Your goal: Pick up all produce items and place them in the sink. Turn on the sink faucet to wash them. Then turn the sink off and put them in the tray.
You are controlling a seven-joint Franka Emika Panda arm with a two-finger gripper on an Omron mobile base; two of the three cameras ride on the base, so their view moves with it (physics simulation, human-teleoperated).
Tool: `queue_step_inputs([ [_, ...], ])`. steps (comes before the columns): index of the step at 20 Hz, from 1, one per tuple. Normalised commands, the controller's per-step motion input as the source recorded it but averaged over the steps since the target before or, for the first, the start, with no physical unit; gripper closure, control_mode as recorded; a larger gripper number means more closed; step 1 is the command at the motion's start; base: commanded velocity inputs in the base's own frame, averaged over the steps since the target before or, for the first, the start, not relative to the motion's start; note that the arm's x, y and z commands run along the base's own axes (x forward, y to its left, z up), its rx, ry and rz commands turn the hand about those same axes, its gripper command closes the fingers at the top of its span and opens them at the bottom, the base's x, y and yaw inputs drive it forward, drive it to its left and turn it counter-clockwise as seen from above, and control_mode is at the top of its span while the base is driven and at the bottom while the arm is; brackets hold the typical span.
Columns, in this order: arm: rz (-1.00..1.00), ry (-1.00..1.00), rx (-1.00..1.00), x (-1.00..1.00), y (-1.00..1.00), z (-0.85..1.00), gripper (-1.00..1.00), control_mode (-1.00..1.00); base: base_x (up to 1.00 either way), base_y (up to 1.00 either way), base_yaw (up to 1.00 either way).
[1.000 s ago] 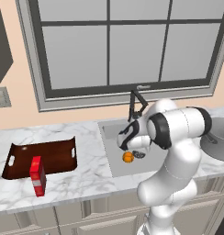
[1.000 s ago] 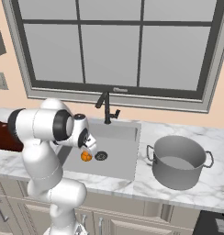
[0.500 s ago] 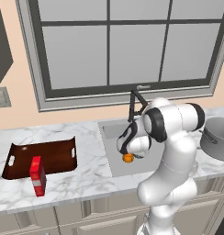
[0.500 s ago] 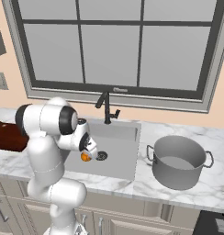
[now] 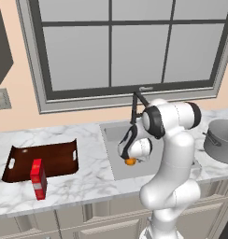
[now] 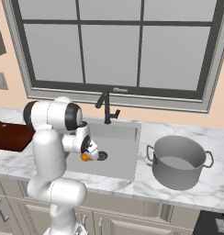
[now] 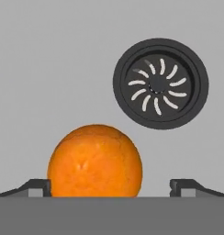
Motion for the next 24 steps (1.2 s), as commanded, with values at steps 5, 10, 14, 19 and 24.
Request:
queue_step_inputs([
  [5, 0.00, 0.00, 0.00, 0.04, 0.06, -0.25, -1.00, -1.00, 0.00, 0.00, 0.00],
  [10, 0.00, 0.00, 0.00, 0.00, 0.04, -0.30, -1.00, -1.00, 0.00, 0.00, 0.00],
  [14, 0.00, 0.00, 0.00, -0.01, 0.10, -0.30, 1.00, -1.00, 0.00, 0.00, 0.00],
  [19, 0.00, 0.00, 0.00, -0.03, 0.08, -0.11, 1.00, -1.00, 0.00, 0.00, 0.00],
  [24, -0.01, -0.04, 0.00, -0.10, 0.05, 0.12, 1.00, -1.00, 0.00, 0.00, 0.00],
])
